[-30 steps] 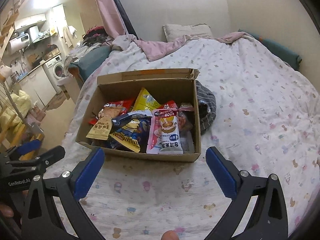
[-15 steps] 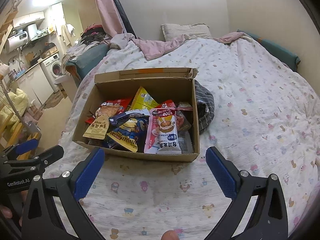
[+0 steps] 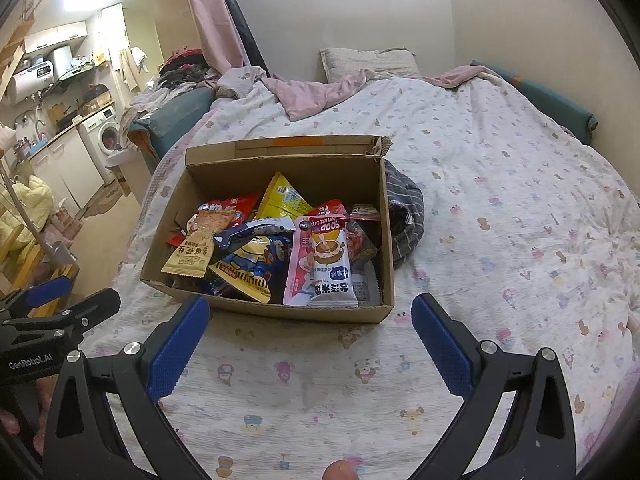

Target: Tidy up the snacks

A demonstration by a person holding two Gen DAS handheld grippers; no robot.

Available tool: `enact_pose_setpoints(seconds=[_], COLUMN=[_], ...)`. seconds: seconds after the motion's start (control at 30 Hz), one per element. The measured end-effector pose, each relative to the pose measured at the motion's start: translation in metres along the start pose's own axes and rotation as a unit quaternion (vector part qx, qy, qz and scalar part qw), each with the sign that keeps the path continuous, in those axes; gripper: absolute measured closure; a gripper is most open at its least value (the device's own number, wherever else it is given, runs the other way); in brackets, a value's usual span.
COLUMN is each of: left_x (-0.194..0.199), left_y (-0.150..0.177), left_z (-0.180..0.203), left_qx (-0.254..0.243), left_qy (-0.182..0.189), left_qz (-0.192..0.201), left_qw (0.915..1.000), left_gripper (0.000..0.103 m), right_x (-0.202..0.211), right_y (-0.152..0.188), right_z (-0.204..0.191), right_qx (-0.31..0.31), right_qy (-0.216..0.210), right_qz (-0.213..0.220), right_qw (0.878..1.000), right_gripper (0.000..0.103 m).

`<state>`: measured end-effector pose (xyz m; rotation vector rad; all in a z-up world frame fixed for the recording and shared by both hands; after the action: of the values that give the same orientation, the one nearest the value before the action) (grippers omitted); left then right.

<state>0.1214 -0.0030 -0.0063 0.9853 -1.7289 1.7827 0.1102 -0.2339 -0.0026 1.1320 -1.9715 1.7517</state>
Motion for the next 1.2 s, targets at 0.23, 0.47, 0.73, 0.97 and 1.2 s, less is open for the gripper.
enact_pose_setpoints(seconds=[0.23, 0.47, 0.73, 0.97, 1.2], left_x=[0.0029, 0.0037, 0.0038, 0.0038, 0.0040], left_y=[-0.0001, -0.0007, -0.0013, 0.0004, 0.0011], left_z=[-0.0017, -0.0025, -0.0028, -0.0017, -0.0016], left_qx=[0.004, 0.005, 0.002, 0.003, 0.006], left_qy=[-0.001, -0.001, -0.006, -0.006, -0.006], left_qz=[0.002, 0.001, 0.002, 0.003, 0.004], left_qw=[1.0000, 1.0000, 1.0000, 1.0000, 1.0000], left_gripper=[0.000, 0.000, 0.000, 0.000, 0.000], right_x=[0.0005, 0.0021, 0.0027, 0.0036, 0.0045], right_y=[0.0010, 0.0000, -0.0014, -0.0012, -0.0013], right_z=[0.0000, 0.0009, 0.0013, 0.0019, 0.0013], right_qx=[0.000, 0.001, 0.003, -0.002, -0.001], right_qy=[0.001, 0.004, 0.007, 0.004, 0.004], right_qz=[-0.002, 0.002, 0.006, 0.005, 0.003], right_qw=[1.000, 1.000, 1.000, 1.000, 1.000], right_gripper=[0.000, 0.000, 0.000, 0.000, 0.000])
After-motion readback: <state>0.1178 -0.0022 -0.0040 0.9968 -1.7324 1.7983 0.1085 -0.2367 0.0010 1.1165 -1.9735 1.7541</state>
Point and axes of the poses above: each gripper's, at about its wrist camera, not at the fingertips, and x roughly against the way its jaws point, z to its right, y to its underside, the point moved 1 cm from there along -x, roughly the way its jaws point, and after that the axes turned 9 degrees about -y, right-handed, at the moved point
